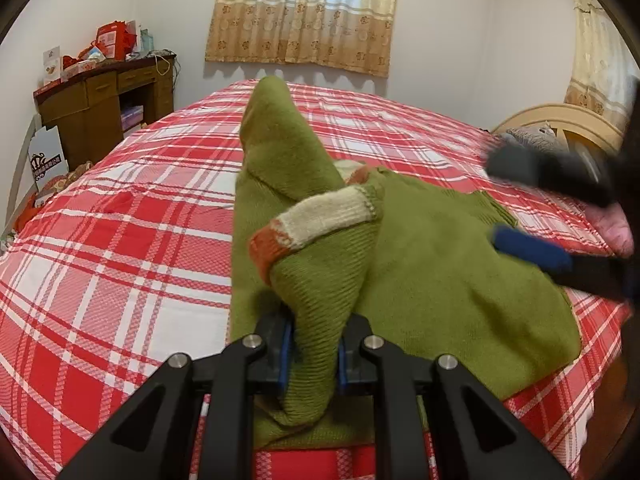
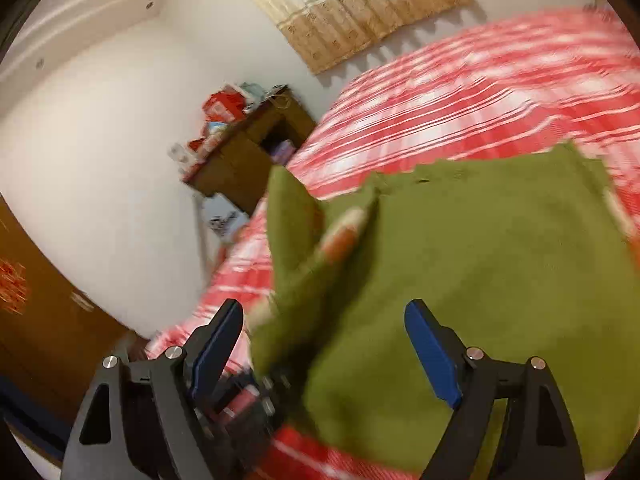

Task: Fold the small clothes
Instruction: 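Grasp the folded sweater edge with the left tool and lift it, then fold the lifted edge over the sweater with the left tool and release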

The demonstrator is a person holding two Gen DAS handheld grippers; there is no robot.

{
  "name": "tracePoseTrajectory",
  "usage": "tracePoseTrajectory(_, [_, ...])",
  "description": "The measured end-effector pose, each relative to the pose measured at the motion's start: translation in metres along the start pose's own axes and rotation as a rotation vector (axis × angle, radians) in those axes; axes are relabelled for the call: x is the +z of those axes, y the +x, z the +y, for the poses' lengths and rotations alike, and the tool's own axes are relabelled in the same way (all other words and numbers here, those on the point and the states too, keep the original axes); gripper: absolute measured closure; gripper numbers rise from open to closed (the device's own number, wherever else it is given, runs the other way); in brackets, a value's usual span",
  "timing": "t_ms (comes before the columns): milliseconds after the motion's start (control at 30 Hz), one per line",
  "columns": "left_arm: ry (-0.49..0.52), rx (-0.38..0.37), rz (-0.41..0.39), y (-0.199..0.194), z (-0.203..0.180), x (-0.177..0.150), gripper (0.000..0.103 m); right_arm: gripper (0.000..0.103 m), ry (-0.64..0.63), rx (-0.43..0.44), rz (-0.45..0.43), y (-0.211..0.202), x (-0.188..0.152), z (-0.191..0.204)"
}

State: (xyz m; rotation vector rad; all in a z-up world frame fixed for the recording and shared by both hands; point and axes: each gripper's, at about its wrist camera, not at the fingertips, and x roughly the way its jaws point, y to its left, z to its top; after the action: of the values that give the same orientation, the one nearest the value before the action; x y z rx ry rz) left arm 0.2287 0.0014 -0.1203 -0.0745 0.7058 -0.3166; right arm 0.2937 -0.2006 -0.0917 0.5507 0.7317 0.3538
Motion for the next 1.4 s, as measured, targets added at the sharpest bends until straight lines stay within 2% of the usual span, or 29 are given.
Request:
tracePoseTrajectory(267, [-0.007, -0.015, -0.005, -0.001, 0.001, -0.003, 0.086, 0.019, 0.079, 0.077, 0.183, 0.104, 0.049, 0.001])
tracePoseTrajectory(333, [-0.011, -0.021, -0.006, -0.001, 0.002, -0.004, 0.086, 0.019, 0.031, 0.068, 0.212, 0.125, 0.057, 0.015])
tracePoseTrajectory(433, [-0.011, -0.024, -0.009, -0.002, 0.001, -0.006, 0.086, 0.019, -0.109, 0.021, 0.206, 0.14, 0.065, 0.041])
tracePoseTrajectory(467, [-0.01, -0.024, -0.009, -0.002, 0.0, -0.006, 0.086, 0.025, -0.166, 0.001, 0.195, 0.144, 0.066, 0.05])
tracePoseTrajectory(500, [-0.011, -0.025, -0.009, -0.001, 0.002, -0.005, 0.086, 0.047, -0.207, -0.018, 0.197, 0.147, 0.067, 0.056])
tracePoseTrajectory(533, [-0.012, -0.026, -0.009, 0.0, 0.003, -0.004, 0.085, 0.06, -0.246, -0.044, 0.216, 0.152, 0.067, 0.06])
tracePoseTrajectory(567, [-0.014, -0.027, -0.009, 0.0, 0.004, -0.004, 0.085, 0.08, -0.286, -0.088, 0.23, 0.157, 0.064, 0.064])
tracePoseTrajectory(600, [-0.016, -0.029, -0.007, 0.0, 0.004, -0.004, 0.085, 0.083, -0.314, -0.115, 0.225, 0.158, 0.062, 0.066])
tracePoseTrajectory(733, [-0.013, -0.035, -0.007, -0.001, 0.004, -0.005, 0.085, 0.088, -0.416, -0.211, 0.185, 0.151, 0.057, 0.063])
tracePoseTrajectory(967, [0.02, -0.021, -0.024, -0.008, -0.002, -0.005, 0.085, 0.089, -0.385, -0.205, 0.119, 0.11, 0.063, 0.047])
tracePoseTrajectory(1133, [0.139, -0.006, -0.078, -0.026, -0.036, -0.003, 0.085, 0.089, -0.308, -0.201, 0.095, 0.076, 0.074, 0.017])
tracePoseTrajectory(1400, [0.254, -0.077, -0.092, -0.036, -0.088, -0.002, 0.085, 0.089, -0.233, -0.253, 0.067, 0.024, 0.083, -0.038])
